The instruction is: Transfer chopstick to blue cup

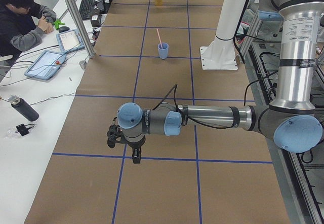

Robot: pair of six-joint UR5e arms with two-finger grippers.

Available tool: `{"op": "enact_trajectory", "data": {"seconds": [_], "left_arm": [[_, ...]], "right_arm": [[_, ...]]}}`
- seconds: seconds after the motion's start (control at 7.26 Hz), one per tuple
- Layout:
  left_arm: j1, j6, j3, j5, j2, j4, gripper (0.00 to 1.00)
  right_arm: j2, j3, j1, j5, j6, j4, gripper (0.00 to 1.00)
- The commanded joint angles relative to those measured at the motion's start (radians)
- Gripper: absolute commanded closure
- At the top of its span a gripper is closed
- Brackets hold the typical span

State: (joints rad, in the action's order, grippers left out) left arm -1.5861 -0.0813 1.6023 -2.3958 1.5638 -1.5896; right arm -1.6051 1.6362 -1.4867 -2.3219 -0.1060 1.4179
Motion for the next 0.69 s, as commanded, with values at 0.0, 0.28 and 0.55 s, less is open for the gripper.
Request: {"op": "enact_trajectory", "data": {"seconds": [0.0, 0.28, 0.55], "left_arm": [[0.000, 0.000, 0.039, -0.002, -0.019, 0.000, 0.02], [0.002, 0.000, 0.059, -0.003, -0.042, -0.001, 0.02], [0.002, 0.000, 0.059, -0.003, -0.042, -0.001, 0.02]], "right_arm": [[-0.001, 0.002, -0.001, 0.012, -0.008, -0.001, 0.00], [0.001, -0.003, -0.001, 0.013, -0.009, -0.001, 0.00], [-0.003, -0.006, -0.001, 0.015, -0.032, -0.002, 0.00]]}}
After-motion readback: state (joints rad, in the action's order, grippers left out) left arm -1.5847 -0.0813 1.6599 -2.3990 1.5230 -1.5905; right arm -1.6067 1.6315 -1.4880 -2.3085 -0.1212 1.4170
